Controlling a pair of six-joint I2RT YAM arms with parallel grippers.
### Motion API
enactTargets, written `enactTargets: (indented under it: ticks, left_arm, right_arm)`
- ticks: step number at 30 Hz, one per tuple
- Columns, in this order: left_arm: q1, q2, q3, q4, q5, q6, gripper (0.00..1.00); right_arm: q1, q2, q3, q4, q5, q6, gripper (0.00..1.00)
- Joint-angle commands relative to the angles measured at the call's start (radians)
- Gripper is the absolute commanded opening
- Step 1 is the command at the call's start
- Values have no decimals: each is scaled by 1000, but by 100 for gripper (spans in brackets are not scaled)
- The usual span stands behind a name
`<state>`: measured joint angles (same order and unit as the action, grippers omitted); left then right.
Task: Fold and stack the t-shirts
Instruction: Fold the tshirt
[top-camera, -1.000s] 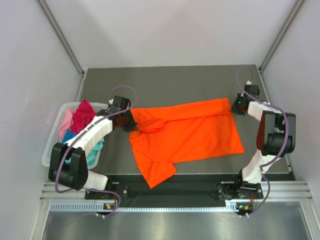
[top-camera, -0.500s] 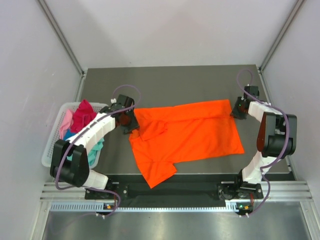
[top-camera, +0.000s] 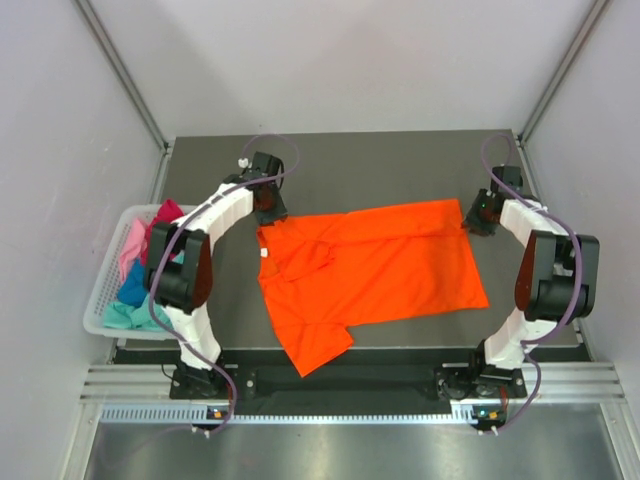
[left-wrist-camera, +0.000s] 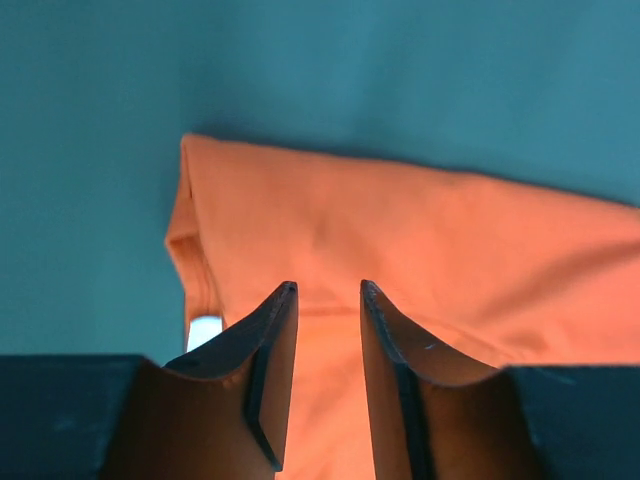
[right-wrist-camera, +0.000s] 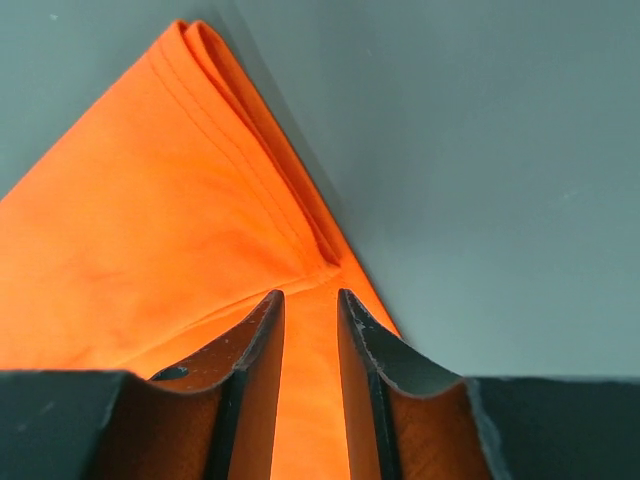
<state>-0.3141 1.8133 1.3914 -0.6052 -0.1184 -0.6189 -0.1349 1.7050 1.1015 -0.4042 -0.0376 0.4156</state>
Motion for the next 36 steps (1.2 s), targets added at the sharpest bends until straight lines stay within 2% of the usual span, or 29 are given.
enactTargets:
  ticks: [1, 8, 12, 17, 23, 26, 30, 31, 33, 35, 36]
  left_arm:
    - [17, 84, 67, 1, -39, 21, 36]
    - [32, 227, 103, 5, -122, -16, 33]
    - [32, 288, 129, 31, -164, -24, 31]
    - [32, 388, 256, -8, -220, -21, 31]
    - [33, 455, 377, -7, -221, 4, 31]
    - [36, 489, 475, -83, -234, 10, 31]
    - [36, 431, 497, -126, -236, 25, 35]
    - [36, 384, 494, -134, -225, 33, 38]
    - [30, 325, 472, -160, -147, 90, 40]
    - [-3, 206, 430, -176, -162, 102, 43]
    - [-19, 157, 357, -173, -174, 107, 45]
  right_arm:
    - [-2, -13, 28, 68, -25, 20, 28]
    - [-12, 120, 23, 140, 5, 18, 25]
    - [-26, 139, -23, 179, 100, 37, 23]
    - [-31, 127, -17, 194, 130, 66, 22]
    - [-31, 156, 66, 176, 119, 74, 20]
    - [-31, 168, 118, 142, 113, 72, 20]
    - [-29, 130, 167, 73, 143, 84, 22]
    - [-31, 119, 178, 23, 151, 100, 23]
    - [-32, 76, 198, -36, 165, 117, 25]
    - [-32, 21, 204, -116, 176, 143, 28]
    - [-31, -2, 189, -134, 159, 155, 29]
